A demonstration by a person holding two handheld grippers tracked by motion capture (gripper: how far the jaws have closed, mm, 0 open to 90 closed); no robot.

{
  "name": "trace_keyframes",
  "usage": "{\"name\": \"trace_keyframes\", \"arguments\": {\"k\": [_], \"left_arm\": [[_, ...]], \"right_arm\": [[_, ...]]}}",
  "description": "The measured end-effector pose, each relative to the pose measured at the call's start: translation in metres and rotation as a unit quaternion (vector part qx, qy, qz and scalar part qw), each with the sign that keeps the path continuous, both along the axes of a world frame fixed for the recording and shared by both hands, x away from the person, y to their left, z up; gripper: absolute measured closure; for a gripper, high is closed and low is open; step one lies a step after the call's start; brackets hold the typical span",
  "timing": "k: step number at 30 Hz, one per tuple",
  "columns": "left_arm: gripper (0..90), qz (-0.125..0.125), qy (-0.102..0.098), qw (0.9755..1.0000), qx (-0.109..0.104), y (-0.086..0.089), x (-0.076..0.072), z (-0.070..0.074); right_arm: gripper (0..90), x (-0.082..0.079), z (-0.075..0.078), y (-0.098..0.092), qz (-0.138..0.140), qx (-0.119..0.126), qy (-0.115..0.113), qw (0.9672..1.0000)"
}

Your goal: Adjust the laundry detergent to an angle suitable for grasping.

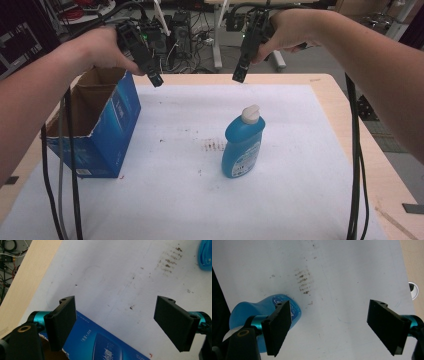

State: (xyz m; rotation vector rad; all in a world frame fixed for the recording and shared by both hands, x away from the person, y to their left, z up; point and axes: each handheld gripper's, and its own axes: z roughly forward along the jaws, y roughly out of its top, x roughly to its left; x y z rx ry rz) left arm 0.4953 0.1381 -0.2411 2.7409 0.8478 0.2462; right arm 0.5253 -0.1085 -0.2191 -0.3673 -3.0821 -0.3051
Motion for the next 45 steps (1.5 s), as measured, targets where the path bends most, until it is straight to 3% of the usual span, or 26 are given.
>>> {"name": "trace_keyframes", "arguments": {"k": [17,28,31,45], "left_arm": [[18.3,-0.009,0.002,0.9999,-0.005,0.002,-0.006,0.004],[18.3,-0.033,-0.008,0.9993,-0.016,-0.004,-0.027,0.014],[18.3,-0.042,-0.013,0.9988,-0.024,-0.008,-0.038,0.017],[18.3,-0.072,-0.022,0.9962,-0.045,-0.025,-0.075,0.009]], "right_arm": [[19.0,0.003,-0.001,0.0,0.001,0.003,-0.001,1.0],[19.1,0.001,-0.001,0.0,-0.004,0.003,0.0,1.0],[19.0,0.002,0.0,-0.001,-0.003,0.004,-0.002,1.0],[19.0,0.001,0.002,-0.003,-0.001,0.004,-0.004,1.0]]}}
